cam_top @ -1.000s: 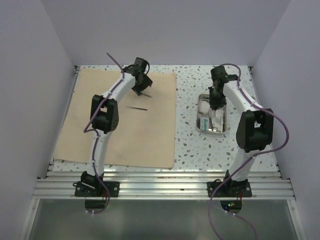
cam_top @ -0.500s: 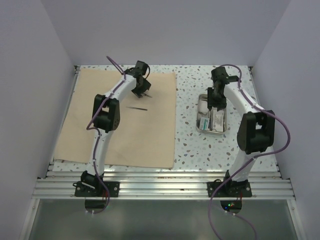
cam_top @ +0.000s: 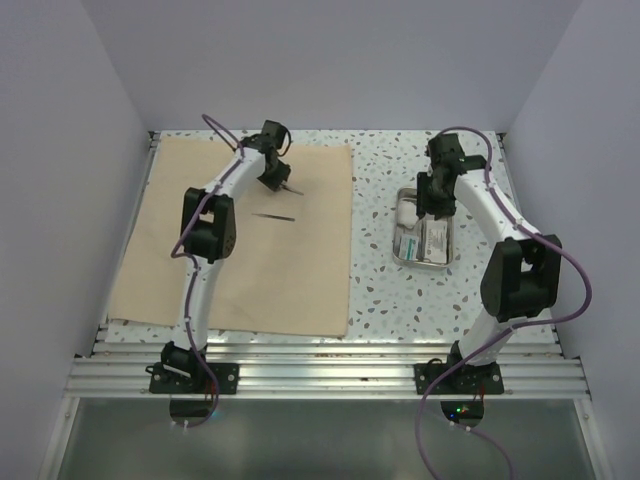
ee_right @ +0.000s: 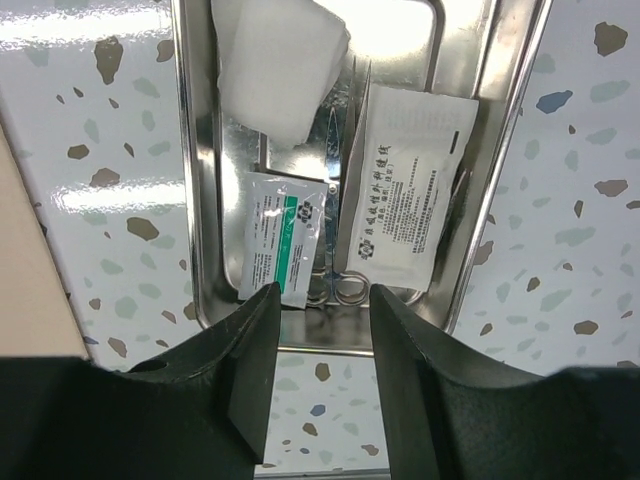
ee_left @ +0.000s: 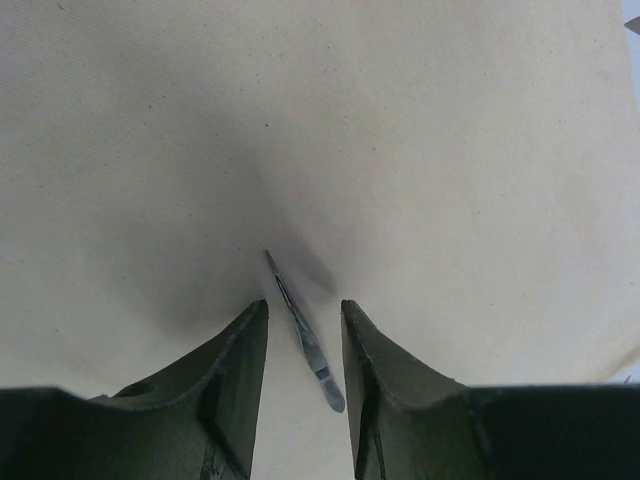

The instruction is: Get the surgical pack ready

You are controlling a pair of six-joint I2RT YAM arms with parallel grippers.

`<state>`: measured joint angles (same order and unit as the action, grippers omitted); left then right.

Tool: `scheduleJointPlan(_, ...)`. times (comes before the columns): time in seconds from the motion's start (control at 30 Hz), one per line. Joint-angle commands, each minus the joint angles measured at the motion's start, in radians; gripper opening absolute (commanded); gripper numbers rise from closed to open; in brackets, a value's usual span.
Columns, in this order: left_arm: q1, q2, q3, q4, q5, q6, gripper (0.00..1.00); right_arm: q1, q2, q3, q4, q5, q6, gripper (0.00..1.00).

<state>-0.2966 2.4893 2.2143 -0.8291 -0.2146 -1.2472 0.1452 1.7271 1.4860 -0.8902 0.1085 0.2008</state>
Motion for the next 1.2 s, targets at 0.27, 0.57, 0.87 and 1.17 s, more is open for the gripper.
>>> scheduleJointPlan(0.27,0.028,0.049,0.056,0.008,0.021,0.008,0.25,0.002,-0.064,-0.026,0.051,-0.027,0.015,0.44)
scheduleJointPlan(0.57,0.03,-0.048,0.021,0.059,0.055,0.13,0.0,0.01,-0.061,0.011,0.037,-0.107,0.032,0.48)
scheduleJointPlan(0.87,-0.045,-0.421,-0.352,0.315,0.364,0.445,0.0,0.013,-0.061,-0.021,0.18,-0.657,0.092,0.67)
scheduleJointPlan(1.17,-0.15,-0.737,-0.84,0.623,0.695,0.382,0.0,0.155,-0.052,-0.095,0.352,-0.885,0.179,0.68)
